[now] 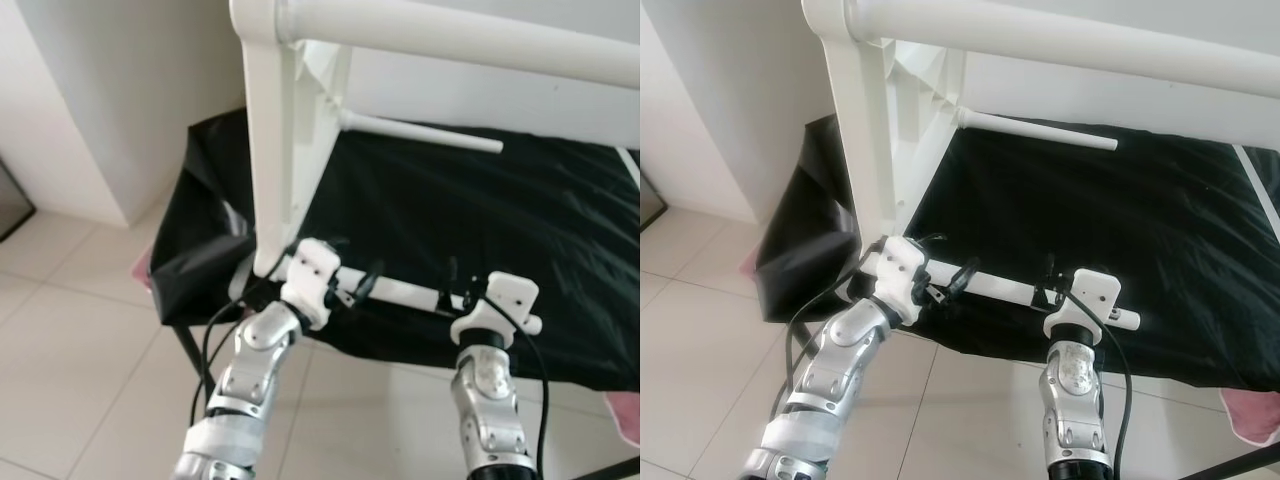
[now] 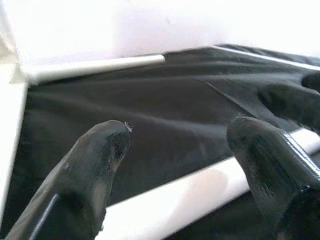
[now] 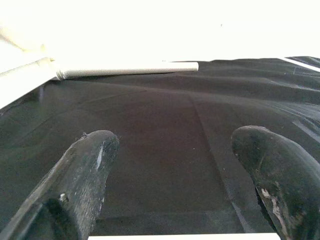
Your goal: Building children table
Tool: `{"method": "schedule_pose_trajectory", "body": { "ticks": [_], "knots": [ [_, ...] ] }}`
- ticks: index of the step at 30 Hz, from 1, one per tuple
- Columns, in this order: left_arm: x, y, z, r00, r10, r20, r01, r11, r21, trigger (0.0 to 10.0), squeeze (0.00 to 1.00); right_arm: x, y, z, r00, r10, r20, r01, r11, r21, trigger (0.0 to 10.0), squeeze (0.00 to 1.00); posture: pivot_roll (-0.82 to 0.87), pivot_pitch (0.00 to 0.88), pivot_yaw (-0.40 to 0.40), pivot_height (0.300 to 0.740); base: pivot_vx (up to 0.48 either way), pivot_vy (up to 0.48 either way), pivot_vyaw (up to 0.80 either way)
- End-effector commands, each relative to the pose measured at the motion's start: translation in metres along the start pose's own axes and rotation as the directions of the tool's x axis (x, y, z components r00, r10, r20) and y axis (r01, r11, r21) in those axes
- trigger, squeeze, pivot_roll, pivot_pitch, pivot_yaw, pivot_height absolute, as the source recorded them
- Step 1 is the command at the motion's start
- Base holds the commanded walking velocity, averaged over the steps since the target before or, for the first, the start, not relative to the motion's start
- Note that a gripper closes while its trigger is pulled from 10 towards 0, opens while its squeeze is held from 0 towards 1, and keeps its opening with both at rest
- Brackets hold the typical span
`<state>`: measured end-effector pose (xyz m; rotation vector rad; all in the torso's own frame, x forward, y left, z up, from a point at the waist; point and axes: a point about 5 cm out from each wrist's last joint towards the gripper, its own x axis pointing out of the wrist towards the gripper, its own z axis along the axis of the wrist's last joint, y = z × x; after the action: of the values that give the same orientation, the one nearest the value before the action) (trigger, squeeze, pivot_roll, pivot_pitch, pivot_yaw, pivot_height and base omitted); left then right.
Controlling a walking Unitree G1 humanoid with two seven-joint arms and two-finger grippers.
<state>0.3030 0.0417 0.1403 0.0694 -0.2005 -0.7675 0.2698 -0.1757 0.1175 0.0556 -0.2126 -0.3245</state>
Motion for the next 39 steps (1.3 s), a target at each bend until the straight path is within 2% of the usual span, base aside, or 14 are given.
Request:
{"method": "schedule_pose_trajectory", "body": {
  "ticks": [1,6,12,18,22,30,35,39],
  "knots": [
    [0.003,0.014,0.002,0.962,0.272,0.012,-0.272,0.962,0.012,10.0,0.0,0.0,0.004,-0.003,1.0,-0.001,-0.017,0.001,1.0,-0.002,10.0,0.0,0.02,0.003,-0.019,0.74,0.0,0.0,0.0],
    [0.002,0.02,-0.002,0.955,0.297,-0.018,-0.297,0.955,0.016,10.0,0.0,0.003,0.009,-0.004,1.0,0.018,-0.018,-0.018,0.999,-0.032,10.0,0.0,0.01,0.002,-0.018,0.74,0.0,0.0,0.0],
    [0.006,0.021,0.004,0.945,0.326,0.009,-0.326,0.945,-0.006,10.0,0.0,0.006,0.014,0.001,0.999,0.044,-0.001,-0.044,0.998,-0.039,10.0,0.0,0.0,0.021,-0.03,0.74,0.0,0.0,0.0],
    [0.002,0.022,0.003,0.938,0.346,0.003,-0.345,0.938,-0.032,10.0,0.0,0.0,0.016,0.002,0.999,0.036,0.0,-0.036,0.999,-0.033,10.0,0.0,-0.03,0.054,-0.008,0.74,0.0,0.0,0.0],
    [-0.004,0.02,-0.006,0.935,0.353,-0.034,-0.354,0.934,-0.038,10.0,0.0,-0.01,0.013,-0.002,1.0,-0.002,-0.028,0.001,0.999,-0.048,10.0,0.0,-0.05,0.089,0.022,0.74,0.0,0.0,0.0],
    [-0.003,0.022,-0.004,0.926,0.376,-0.031,-0.377,0.926,-0.04,10.0,0.0,-0.013,0.015,-0.002,0.999,-0.011,-0.046,0.009,0.998,-0.059,10.0,0.0,-0.05,0.092,0.022,0.74,0.0,0.0,0.0],
    [-0.006,0.023,-0.005,0.933,0.358,-0.026,-0.358,0.934,-0.004,10.0,0.0,-0.012,0.022,0.003,0.998,0.056,-0.003,-0.056,0.995,-0.081,10.0,0.0,-0.03,0.075,0.021,0.74,0.0,0.0,0.0],
    [-0.006,0.019,-0.002,0.959,0.284,-0.016,-0.284,0.959,0.003,10.0,0.0,-0.006,0.024,0.005,0.994,0.113,0.001,-0.112,0.99,-0.087,10.0,0.0,0.01,0.052,-0.013,0.74,0.0,0.0,0.0]
  ]
}}
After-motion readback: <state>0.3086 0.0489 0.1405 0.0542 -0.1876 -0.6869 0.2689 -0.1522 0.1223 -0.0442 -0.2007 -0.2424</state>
